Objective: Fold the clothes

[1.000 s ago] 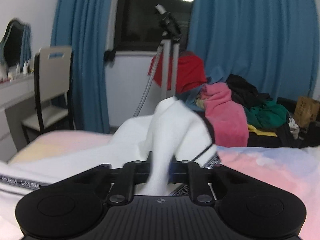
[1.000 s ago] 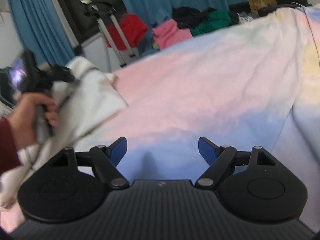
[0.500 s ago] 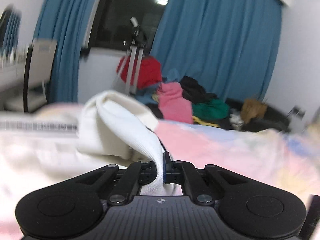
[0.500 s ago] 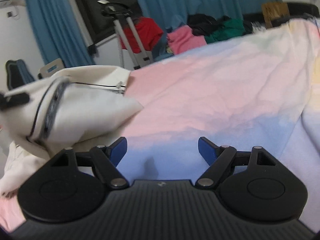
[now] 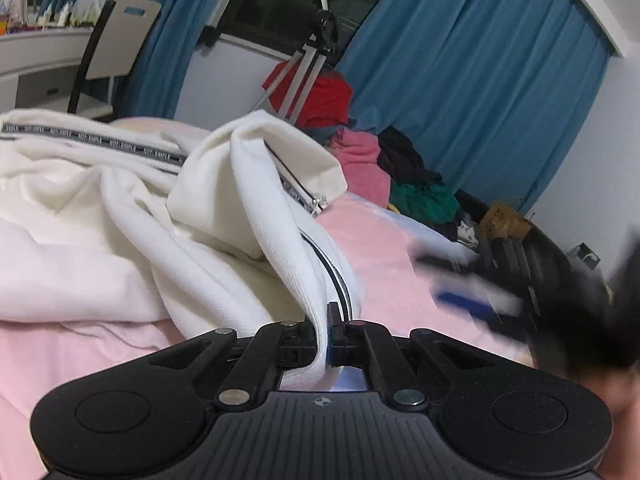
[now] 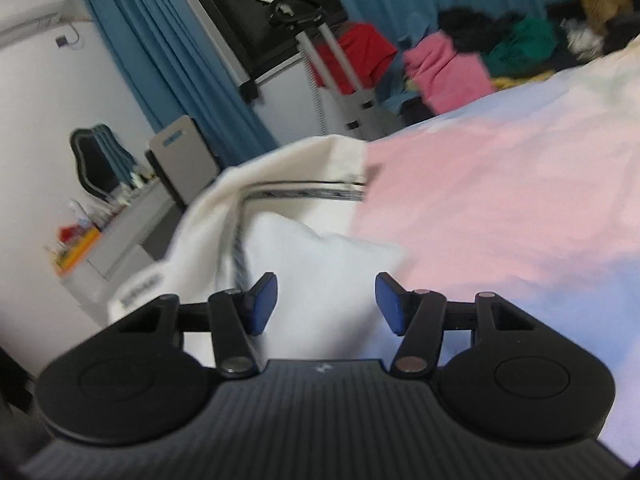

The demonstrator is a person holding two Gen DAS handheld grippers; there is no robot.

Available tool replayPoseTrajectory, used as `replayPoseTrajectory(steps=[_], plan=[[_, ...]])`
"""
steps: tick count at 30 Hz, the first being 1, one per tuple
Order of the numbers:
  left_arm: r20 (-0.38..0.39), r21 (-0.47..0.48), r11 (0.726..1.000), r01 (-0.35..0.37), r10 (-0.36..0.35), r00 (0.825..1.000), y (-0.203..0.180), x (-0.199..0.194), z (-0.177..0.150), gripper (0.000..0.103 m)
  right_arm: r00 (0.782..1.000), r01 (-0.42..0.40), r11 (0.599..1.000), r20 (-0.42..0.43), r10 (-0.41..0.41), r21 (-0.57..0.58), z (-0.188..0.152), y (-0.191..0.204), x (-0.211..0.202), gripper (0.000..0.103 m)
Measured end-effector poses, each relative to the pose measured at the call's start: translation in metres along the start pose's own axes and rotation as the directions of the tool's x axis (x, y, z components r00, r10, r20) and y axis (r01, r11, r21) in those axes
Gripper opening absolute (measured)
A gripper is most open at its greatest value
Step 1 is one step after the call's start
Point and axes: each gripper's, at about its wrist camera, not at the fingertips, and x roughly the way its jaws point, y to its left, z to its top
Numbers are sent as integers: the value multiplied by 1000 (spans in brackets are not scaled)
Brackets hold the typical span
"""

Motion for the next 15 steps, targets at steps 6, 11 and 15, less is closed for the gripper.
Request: replayPoseTrajectory(steps=[6, 11, 15], plan=[[-2, -2, 1000, -9, 9, 1000, 30, 15, -1, 3, 1000, 20, 998, -16, -19, 64, 82, 42, 99, 59], [-87, -123, 992, 34, -45, 995, 64, 40, -2, 3, 991, 129, 983, -59, -122, 130, 119, 49, 187, 59], [-118, -172, 983, 68, -89, 989, 86, 55, -1, 3, 977, 202, 957, -105, -183, 208, 121, 38, 237, 57]])
